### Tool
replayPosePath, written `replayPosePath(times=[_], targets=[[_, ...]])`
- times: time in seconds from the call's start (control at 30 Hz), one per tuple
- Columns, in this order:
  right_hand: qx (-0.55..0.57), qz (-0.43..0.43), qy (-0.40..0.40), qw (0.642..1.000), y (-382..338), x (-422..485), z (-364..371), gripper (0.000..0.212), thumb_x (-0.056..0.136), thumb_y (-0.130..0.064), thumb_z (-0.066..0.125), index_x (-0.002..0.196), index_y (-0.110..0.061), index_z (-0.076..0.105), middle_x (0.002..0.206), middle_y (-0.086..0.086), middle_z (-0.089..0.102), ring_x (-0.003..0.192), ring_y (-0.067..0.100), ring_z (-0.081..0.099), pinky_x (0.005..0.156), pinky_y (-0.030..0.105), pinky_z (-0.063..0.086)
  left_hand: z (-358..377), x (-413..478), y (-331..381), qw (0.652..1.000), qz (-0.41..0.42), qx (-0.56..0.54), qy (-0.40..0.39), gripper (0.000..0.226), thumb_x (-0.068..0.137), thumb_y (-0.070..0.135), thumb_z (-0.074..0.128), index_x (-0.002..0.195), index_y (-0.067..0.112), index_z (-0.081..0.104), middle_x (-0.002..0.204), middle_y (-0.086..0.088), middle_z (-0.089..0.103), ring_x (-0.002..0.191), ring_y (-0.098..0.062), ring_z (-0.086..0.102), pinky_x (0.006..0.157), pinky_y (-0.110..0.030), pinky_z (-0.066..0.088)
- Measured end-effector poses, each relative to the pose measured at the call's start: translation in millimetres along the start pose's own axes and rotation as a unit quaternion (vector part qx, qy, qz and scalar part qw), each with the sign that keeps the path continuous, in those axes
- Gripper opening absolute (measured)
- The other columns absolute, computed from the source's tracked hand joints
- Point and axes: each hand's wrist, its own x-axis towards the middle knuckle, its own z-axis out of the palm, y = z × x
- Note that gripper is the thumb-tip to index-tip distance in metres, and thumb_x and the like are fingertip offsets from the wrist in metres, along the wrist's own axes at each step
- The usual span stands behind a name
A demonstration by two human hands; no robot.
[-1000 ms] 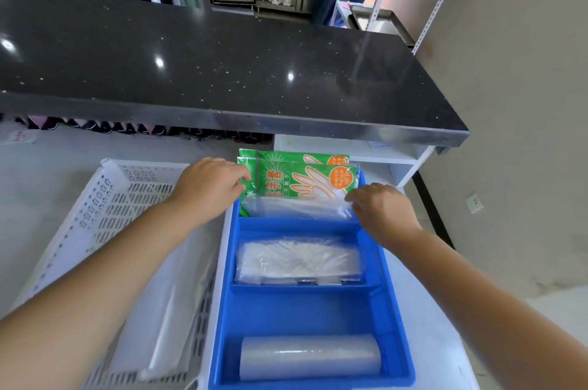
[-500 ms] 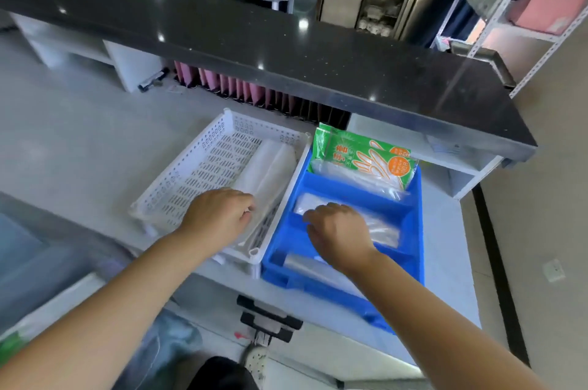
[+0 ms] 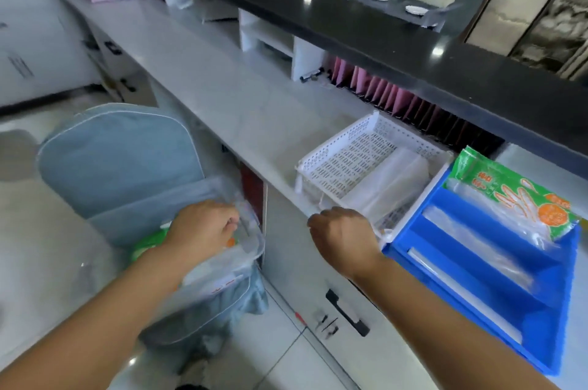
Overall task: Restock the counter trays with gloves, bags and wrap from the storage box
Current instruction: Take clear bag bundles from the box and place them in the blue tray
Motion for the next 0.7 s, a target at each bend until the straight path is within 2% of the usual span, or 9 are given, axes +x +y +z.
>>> replayPosePath(times=[0.1, 0.2, 0.3, 0.37, 0.47, 0.6, 0.7], targets=[[0.003, -0.037, -0.017, 0.999, -34, 34, 16, 0.016, 0.058, -0.001, 0.069, 0.054, -0.013, 0.060, 0.045, 0.003, 0.054, 0.039, 0.024, 0.050, 0.037, 0.022, 0.041, -3, -16, -57, 0.999, -0.051, 0.010, 0.005, 0.012, 0.081, 0.023, 0.059, 0.087, 0.025, 0.068, 0.095, -0.003, 0.071, 0.092, -0.027, 0.063, 0.072, -0.033, 0.047], [0.007, -0.047, -0.050, 0.998, -76, 70, 33, 0.012, 0.056, -0.002, 0.070, 0.057, -0.013, 0.065, 0.048, 0.005, 0.059, 0.041, 0.026, 0.055, 0.038, 0.024, 0.043, -7, -30, -119, 0.995, -0.096, 0.017, -0.012, 0.015, 0.083, 0.027, 0.054, 0.093, 0.028, 0.066, 0.103, 0.001, 0.069, 0.100, -0.024, 0.059, 0.074, -0.030, 0.044], [0.028, -0.042, -0.105, 0.993, -114, 98, 57, 0.014, 0.071, -0.007, 0.062, 0.077, -0.014, 0.072, 0.066, 0.008, 0.069, 0.059, 0.031, 0.064, 0.052, 0.031, 0.052, -11, -41, -176, 0.992, -0.121, 0.028, -0.030, 0.015, 0.085, 0.027, 0.051, 0.093, 0.026, 0.064, 0.101, 0.001, 0.068, 0.098, -0.023, 0.059, 0.072, -0.029, 0.044], [0.019, -0.031, -0.138, 0.990, -136, 116, 77, 0.019, 0.079, -0.012, 0.055, 0.087, -0.017, 0.071, 0.078, 0.007, 0.071, 0.071, 0.031, 0.065, 0.061, 0.032, 0.053, -10, -47, -210, 0.990, -0.132, 0.023, -0.044, 0.016, 0.086, 0.026, 0.049, 0.092, 0.026, 0.064, 0.099, 0.000, 0.068, 0.095, -0.023, 0.059, 0.070, -0.030, 0.044], [0.044, -0.023, -0.144, 0.988, -163, 138, 101, 0.014, 0.075, -0.009, 0.063, 0.079, -0.017, 0.073, 0.070, 0.007, 0.070, 0.061, 0.029, 0.064, 0.055, 0.029, 0.051, -3, -53, -250, 0.985, -0.157, 0.009, -0.074, 0.018, 0.088, 0.027, 0.048, 0.097, 0.027, 0.064, 0.102, 0.001, 0.067, 0.096, -0.022, 0.059, 0.071, -0.029, 0.044], [0.052, -0.014, -0.214, 0.975, -187, 149, 137, 0.025, 0.087, -0.017, 0.046, 0.094, -0.021, 0.070, 0.087, 0.003, 0.072, 0.075, 0.026, 0.066, 0.066, 0.027, 0.052, 12, -62, -283, 0.978, -0.169, 0.005, -0.123, 0.017, 0.088, 0.026, 0.047, 0.091, 0.026, 0.063, 0.096, -0.001, 0.066, 0.087, -0.023, 0.060, 0.064, -0.029, 0.041], [0.091, 0.001, -0.238, 0.967, -193, 157, 161, 0.023, 0.091, -0.025, 0.048, 0.101, -0.024, 0.069, 0.096, 0.000, 0.072, 0.081, 0.021, 0.068, 0.072, 0.026, 0.053, 29, -61, -294, 0.971, -0.165, -0.004, -0.171, 0.018, 0.088, 0.024, 0.044, 0.092, 0.024, 0.062, 0.090, -0.003, 0.067, 0.080, -0.022, 0.059, 0.060, -0.028, 0.039]])
